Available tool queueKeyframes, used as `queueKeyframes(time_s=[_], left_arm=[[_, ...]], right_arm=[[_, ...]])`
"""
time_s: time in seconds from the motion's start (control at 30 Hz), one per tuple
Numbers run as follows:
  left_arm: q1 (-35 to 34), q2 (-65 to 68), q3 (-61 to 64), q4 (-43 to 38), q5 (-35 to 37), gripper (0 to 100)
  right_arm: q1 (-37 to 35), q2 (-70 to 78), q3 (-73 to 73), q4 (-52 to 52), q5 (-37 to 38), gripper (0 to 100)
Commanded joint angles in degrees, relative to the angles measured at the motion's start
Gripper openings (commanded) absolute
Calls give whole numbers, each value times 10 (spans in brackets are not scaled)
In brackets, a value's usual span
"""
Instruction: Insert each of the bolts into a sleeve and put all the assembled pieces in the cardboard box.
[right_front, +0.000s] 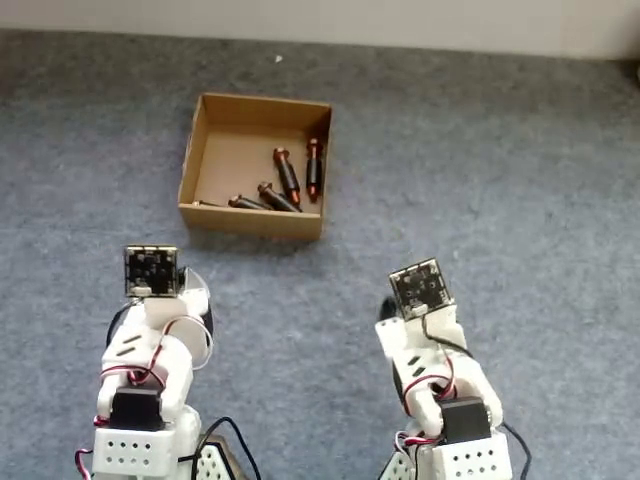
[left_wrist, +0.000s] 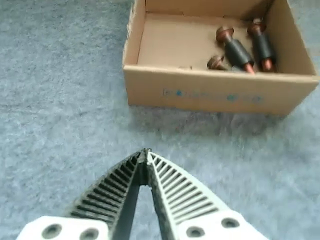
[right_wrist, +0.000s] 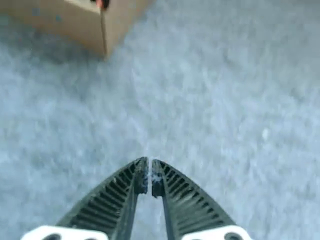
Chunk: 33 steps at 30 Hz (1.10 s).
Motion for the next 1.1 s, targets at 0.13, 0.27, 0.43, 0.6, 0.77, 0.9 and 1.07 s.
queueKeyframes(time_s=[0.13,0.27,0.43,0.6,0.77,0.9,1.07], left_arm=[[-3,0,11,144,-113,6],[-4,0,11,194,-121,6],[-4,0,11,210,-121,6],[-3,-1,11,210,-121,6],[-2,-1,11,213,-121,7],[-2,-1,11,213,-121,7],[-2,-1,11,213,-121,7]], right_arm=[[11,-7,79,147,-2,8],[11,-7,79,148,-1,8],[11,-7,79,148,-1,8],[11,-7,79,148,-1,8],[11,-7,79,148,-1,8],[11,-7,79,148,-1,8],[11,-7,79,148,-1,8]])
